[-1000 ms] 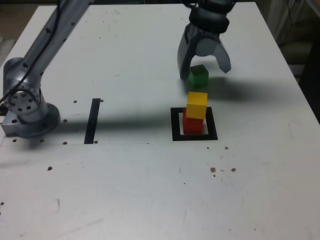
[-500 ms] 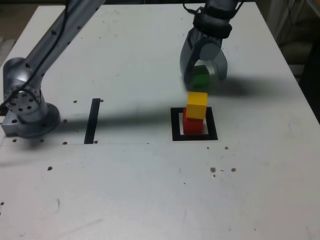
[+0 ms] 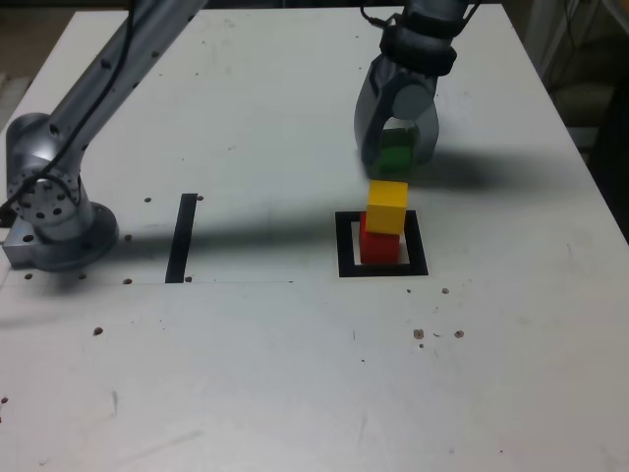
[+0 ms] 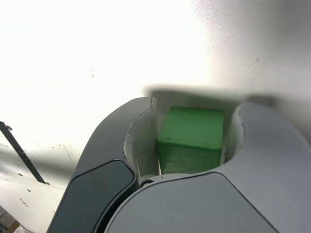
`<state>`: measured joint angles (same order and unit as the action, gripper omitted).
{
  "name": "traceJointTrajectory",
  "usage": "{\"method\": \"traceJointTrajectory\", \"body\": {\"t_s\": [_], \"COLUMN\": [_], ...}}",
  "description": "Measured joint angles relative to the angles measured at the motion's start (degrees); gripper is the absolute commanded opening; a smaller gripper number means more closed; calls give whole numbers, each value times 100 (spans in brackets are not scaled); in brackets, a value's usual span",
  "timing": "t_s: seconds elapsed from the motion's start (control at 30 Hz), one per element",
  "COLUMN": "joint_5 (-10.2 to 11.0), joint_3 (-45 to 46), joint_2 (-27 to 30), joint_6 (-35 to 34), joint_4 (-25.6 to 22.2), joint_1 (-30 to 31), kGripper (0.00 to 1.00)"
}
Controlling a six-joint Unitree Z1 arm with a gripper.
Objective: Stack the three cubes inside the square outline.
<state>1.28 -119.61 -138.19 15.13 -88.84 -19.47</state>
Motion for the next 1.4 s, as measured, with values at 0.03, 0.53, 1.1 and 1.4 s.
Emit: {"method": "traceJointTrajectory", "body": {"t_s": [0.03,0.53,1.1,1.4], "joint_5": [-2,238,119,31], "joint_3": [0,265,638,875], "joint_2": [0,728,1734,1913], "joint_6": [2,197,-200,-578], "joint_4": [0,-96,-343,-349], "joint_1": [3,279,1326,1945], "kGripper": [29,29,29,29]}}
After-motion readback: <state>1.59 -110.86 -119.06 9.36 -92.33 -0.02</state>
